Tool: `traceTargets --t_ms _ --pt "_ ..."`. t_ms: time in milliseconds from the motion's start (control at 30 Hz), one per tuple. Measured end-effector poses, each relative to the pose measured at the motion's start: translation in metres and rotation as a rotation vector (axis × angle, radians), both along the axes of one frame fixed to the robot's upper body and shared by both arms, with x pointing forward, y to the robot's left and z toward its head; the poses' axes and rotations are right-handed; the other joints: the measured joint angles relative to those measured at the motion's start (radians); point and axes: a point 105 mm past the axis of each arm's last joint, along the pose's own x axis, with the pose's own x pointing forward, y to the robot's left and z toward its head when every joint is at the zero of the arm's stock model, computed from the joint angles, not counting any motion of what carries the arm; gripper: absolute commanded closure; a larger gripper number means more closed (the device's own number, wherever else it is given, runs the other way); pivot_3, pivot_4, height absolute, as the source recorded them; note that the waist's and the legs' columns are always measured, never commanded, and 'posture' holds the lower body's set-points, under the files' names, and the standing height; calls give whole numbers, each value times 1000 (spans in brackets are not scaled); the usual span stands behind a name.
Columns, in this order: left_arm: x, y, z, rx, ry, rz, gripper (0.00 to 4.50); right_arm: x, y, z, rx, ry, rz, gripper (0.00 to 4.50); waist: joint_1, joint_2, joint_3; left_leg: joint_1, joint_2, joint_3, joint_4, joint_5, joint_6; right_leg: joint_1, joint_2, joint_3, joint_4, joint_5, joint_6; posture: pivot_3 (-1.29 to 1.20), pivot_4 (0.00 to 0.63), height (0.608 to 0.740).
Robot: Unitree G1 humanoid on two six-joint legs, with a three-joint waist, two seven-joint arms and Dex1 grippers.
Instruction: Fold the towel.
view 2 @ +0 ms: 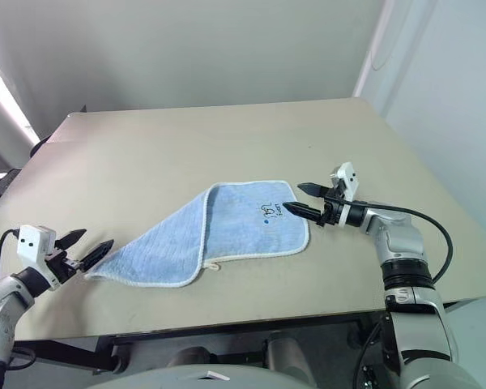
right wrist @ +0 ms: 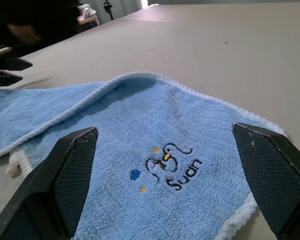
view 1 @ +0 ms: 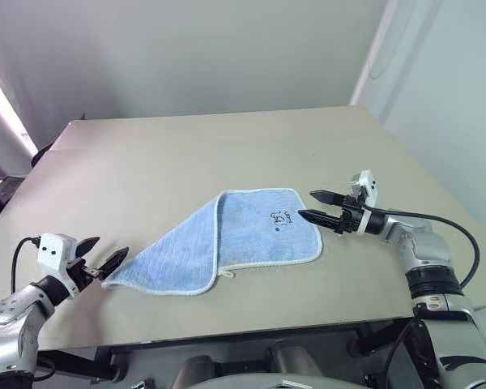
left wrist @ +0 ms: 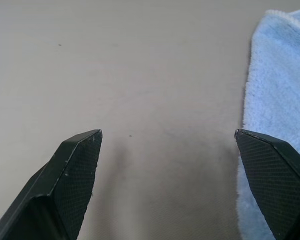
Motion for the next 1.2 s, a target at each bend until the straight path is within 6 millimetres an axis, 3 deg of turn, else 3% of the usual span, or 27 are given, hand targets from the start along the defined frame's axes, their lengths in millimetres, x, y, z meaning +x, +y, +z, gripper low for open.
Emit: traceTargets --t_ms 300,533,667,867,1033,1133,1200 --pt "16 -3 15 3 -63 1 17 18 7 2 5 -28 -72 0 0 0 0 -1 0 0 3 0 0 0 -1 0 0 0 1 0 0 740" --pt "8 -20 8 -38 -23 -56 17 57 15 -15 -66 94 -251 0 -3 0 1 -1 0 0 5 0 0 0 -1 1 3 0 -1 0 0 740" --pt "3 -20 1 -40 8 -53 17 73 19 -29 -129 194 -372 0 -2 1 1 -2 0 0 5 0 0 0 -1 1 2 -1 -2 0 0 740" --pt "3 -30 -6 -43 14 -55 17 78 24 -46 -202 274 -461 0 -3 1 1 -3 0 0 5 0 0 -1 -2 1 1 1 0 0 0 740" --pt "5 -34 -1 -35 -10 -41 17 81 30 -49 -290 230 -468 0 -5 1 1 -2 0 0 5 0 0 0 -2 1 2 1 0 0 0 740" --pt "6 -35 2 -30 -27 -32 0 82 33 -50 -322 216 -477 596 -8 1 1 -2 0 0 6 0 0 0 -1 1 2 1 0 0 0 740" --pt "5 -35 5 -25 -38 -29 0 83 33 -51 -349 205 -491 1297 -12 1 1 -2 0 0 5 0 0 0 -1 1 2 1 0 0 0 740"
